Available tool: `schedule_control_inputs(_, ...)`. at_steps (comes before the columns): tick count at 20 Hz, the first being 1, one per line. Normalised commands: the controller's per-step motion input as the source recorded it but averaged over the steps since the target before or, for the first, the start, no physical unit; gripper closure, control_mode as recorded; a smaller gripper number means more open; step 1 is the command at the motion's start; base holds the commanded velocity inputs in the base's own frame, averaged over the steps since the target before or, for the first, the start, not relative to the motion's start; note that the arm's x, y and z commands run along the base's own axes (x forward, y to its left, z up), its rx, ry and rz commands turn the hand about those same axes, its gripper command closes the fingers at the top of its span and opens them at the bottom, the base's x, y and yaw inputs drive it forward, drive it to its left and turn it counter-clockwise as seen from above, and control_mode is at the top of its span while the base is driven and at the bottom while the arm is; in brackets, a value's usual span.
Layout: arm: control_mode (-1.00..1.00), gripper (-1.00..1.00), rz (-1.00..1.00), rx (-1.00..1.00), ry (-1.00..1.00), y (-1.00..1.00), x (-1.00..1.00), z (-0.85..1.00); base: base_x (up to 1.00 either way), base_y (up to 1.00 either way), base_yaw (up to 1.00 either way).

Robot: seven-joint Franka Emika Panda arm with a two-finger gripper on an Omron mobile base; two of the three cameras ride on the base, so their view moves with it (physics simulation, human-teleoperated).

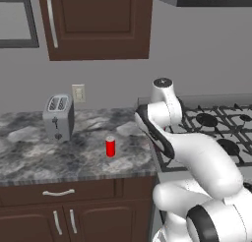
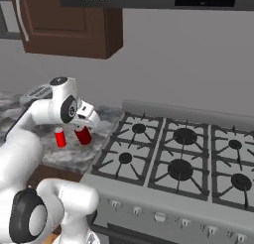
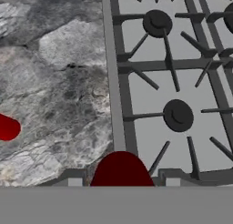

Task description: Four empty soda cans are scattered around the kitchen. Gather all the cans and cluster them next to the stove for recycling.

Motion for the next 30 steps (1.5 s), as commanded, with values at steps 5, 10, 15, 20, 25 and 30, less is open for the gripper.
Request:
schedule_control_inputs(5, -1.0, 1.0, 0.02, 0.06, 0.17, -0.05, 1.0, -0.36, 0.0, 0.0, 0.0)
schedule_control_inputs(10, -1.0, 1.0, 0.02, 0.09, 0.27, 0.03, 0.96, -0.29, 0.0, 0.0, 0.0)
schedule_control_inputs(15, -1.0, 1.0, 0.0, 0.0, 0.36, 0.15, 0.92, -0.13, 0.0, 0.0, 0.0)
schedule_control_inputs(20, -1.0, 1.0, 0.0, 0.0, 0.04, 0.09, 0.22, -0.39, 0.0, 0.0, 0.0)
schedule_control_inputs(25, -1.0, 1.0, 0.0, 0.0, 0.0, 0.22, 0.17, -0.76, 0.0, 0.0, 0.0)
schedule_control_inputs(30, -1.0, 1.0, 0.0, 0.0, 0.0, 0.22, 0.1, -0.78, 0.0, 0.0, 0.0)
